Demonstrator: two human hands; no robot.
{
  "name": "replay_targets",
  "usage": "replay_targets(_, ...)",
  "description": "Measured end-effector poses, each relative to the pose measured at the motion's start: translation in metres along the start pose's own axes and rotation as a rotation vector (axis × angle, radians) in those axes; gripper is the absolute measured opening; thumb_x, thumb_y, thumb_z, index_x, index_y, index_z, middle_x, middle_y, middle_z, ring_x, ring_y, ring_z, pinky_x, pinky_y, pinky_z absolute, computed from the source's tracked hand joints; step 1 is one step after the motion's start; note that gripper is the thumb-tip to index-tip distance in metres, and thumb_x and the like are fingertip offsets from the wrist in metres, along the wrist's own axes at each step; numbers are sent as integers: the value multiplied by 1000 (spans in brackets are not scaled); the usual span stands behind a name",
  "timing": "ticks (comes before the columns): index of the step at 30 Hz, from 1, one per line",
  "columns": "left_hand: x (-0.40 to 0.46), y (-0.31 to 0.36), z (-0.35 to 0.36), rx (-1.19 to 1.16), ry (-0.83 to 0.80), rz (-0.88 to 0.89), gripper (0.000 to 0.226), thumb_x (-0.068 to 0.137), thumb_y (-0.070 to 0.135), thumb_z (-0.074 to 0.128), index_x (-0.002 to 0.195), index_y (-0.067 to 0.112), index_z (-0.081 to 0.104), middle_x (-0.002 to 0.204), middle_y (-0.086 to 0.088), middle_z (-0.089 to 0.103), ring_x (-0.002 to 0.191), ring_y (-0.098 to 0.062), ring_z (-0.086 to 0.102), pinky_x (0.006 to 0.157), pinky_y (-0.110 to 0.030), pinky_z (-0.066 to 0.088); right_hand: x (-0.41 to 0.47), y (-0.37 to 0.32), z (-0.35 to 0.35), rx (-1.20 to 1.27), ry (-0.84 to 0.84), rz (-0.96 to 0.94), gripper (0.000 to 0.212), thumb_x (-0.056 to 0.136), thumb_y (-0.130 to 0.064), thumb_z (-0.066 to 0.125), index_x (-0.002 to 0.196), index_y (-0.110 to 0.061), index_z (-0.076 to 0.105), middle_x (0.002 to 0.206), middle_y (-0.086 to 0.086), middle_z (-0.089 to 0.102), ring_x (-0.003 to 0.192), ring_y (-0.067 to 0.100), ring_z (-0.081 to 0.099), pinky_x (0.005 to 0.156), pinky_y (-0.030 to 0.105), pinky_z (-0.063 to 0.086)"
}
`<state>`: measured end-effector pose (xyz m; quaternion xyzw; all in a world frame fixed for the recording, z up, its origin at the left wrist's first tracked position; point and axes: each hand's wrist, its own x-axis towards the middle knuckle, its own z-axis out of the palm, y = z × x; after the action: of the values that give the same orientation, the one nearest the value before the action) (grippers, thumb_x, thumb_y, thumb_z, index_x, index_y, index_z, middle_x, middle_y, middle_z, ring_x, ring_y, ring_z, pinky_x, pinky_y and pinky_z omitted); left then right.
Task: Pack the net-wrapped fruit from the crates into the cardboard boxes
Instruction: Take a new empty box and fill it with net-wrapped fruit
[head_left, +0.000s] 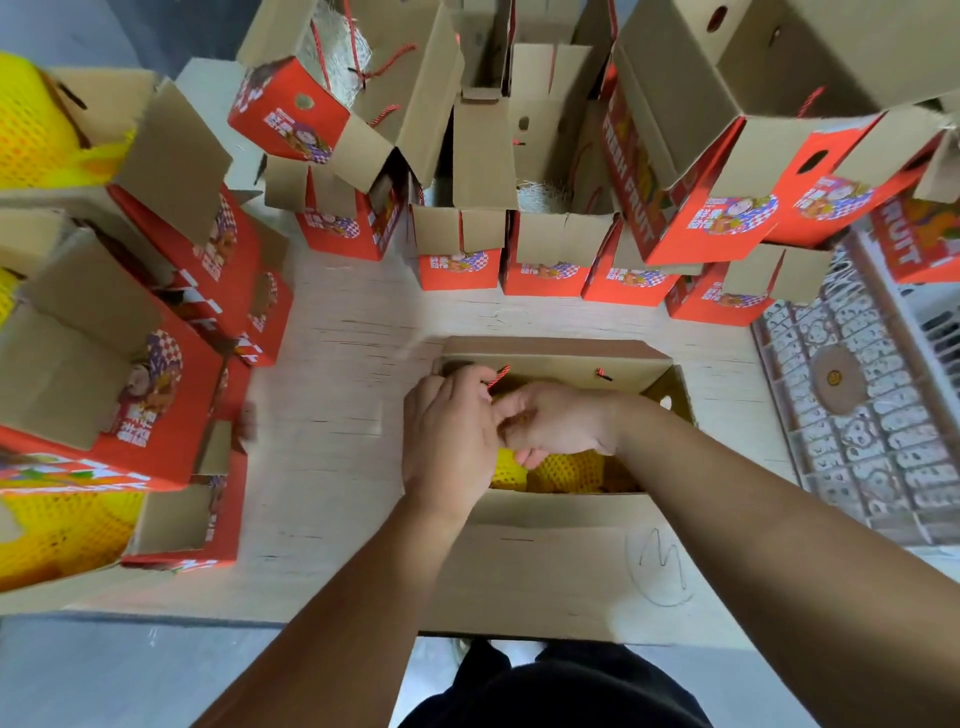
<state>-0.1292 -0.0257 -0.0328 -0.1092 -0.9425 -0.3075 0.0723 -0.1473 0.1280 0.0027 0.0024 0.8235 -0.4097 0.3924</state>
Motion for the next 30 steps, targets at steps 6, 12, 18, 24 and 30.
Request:
replay_targets(6, 6, 7, -5, 500, -520, 111, 41, 94, 61, 55, 117, 29, 66, 116, 5, 69, 110, -21, 63, 104, -37, 21, 11, 25, 4, -527, 238, 59, 23, 91, -24, 69, 104, -16, 52, 94, 3, 57, 94, 28, 59, 73, 29, 39)
replay_targets(12, 13, 13, -13, 642, -673, 167, 66, 92, 38, 71, 150, 31, 41, 134, -7, 54, 125, -32, 55, 106, -42, 36, 38, 27, 6, -346, 419, -5, 13, 90, -16, 72, 98, -18, 62, 95, 4, 67, 91, 28, 64, 72, 30, 45)
replay_targets(18, 21, 17, 0, 593, -797, 142, 34, 90, 13, 65, 122, 24, 58, 113, -3, 69, 108, -30, 68, 88, -36, 49, 50, 28, 5, -150, 423, 34, 22, 94, -4, 64, 81, -22, 68, 87, 5, 73, 78, 19, 62, 69, 31, 51)
replay_targets(24, 34, 39, 15, 724, -905, 129, 52, 96, 29, 60, 147, 27, 47, 140, -4, 61, 138, -30, 45, 109, -44, 34, 13, 37, 4, -149, 423, -54, 22, 96, -3, 52, 106, -12, 69, 103, 9, 72, 89, 22, 61, 75, 27, 45)
replay_targets(30, 47, 105, 10, 213, -739, 209, 7, 94, 26, 54, 100, 26, 57, 74, 8, 52, 88, -29, 63, 68, -34, 42, -67, 63, -5, 82, 885, -200, 28, 92, 0, 50, 104, -17, 68, 83, -10, 66, 70, -1, 55, 64, 5, 38)
